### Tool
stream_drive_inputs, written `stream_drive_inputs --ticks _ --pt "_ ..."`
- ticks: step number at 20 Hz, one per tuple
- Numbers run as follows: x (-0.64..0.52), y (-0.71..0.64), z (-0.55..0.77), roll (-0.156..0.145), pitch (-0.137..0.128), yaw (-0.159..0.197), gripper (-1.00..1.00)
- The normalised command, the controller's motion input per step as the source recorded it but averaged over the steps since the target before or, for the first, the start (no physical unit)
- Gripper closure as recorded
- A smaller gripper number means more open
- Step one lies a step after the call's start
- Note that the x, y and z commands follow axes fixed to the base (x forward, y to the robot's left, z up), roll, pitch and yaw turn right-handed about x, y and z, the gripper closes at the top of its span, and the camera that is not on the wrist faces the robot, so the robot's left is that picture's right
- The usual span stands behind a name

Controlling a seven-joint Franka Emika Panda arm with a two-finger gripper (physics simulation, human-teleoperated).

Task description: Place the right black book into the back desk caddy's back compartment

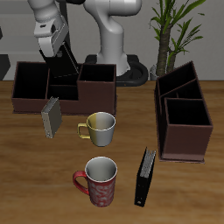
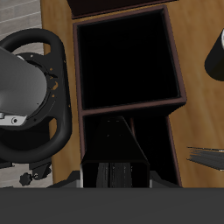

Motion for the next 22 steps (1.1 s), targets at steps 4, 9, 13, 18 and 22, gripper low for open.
stream_drive_inputs --ticks 4,9,13,18,22 --pt "-0.10 0.07 -0.38 0.022 0.066 0.049 1.00" --pt "-0.04 -0.07 -0.15 -0.023 0.030 0.002 1.00" --pt "-0.12 -0.08 -0.17 -0.008 0.035 0.012 1.00" --pt "0.10 -0.06 -0.15 -0.026 0.017 0.009 1.00" --pt "-0.04 0.06 -0.15 0.013 0.032 0.007 1.00"
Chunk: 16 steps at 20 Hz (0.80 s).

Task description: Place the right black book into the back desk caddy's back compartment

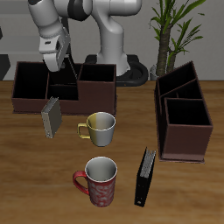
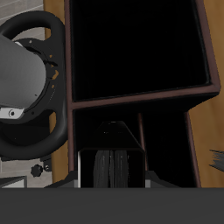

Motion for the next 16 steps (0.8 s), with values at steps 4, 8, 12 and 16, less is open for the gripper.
stream_drive_inputs --ticks 4,8,12,16 --pt "0.02 0.04 -0.09 0.010 0.017 0.000 1.00" --pt "0.11 0.05 -0.24 -0.001 0.037 0.013 1.00" --pt "-0.04 0.05 -0.24 0.014 0.067 0.014 1.00" --pt "0.01 0.02 -0.24 -0.004 0.050 0.012 1.00"
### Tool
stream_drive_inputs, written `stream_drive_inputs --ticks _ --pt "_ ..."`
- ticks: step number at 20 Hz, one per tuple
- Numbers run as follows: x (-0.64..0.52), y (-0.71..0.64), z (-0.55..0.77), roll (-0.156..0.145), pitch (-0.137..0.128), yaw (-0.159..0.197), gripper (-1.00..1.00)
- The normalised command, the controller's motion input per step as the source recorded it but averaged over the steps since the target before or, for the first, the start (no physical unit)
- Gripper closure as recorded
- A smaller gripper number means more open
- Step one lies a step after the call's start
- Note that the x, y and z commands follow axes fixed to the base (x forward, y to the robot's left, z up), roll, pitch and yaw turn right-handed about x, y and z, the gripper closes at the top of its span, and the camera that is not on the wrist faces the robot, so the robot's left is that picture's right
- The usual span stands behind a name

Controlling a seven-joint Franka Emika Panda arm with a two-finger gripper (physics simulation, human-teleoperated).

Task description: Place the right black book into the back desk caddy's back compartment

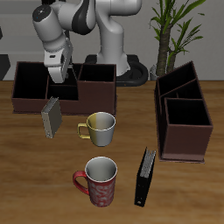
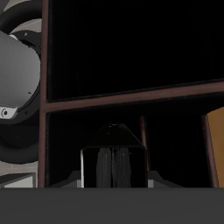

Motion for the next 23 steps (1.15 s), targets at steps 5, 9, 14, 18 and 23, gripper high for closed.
stream_drive_inputs --ticks 5,9,14,18,23 --pt "0.02 0.04 -0.20 -0.001 0.050 0.015 1.00" --pt "0.00 -0.04 -0.08 -0.013 0.026 -0.011 -1.00" --pt "0.02 -0.05 0.01 -0.008 -0.005 -0.015 -1.00" --pt "0.02 0.05 0.10 0.009 -0.025 -0.035 -1.00" --pt "0.00 0.07 0.27 0.029 -0.063 -0.056 -1.00"
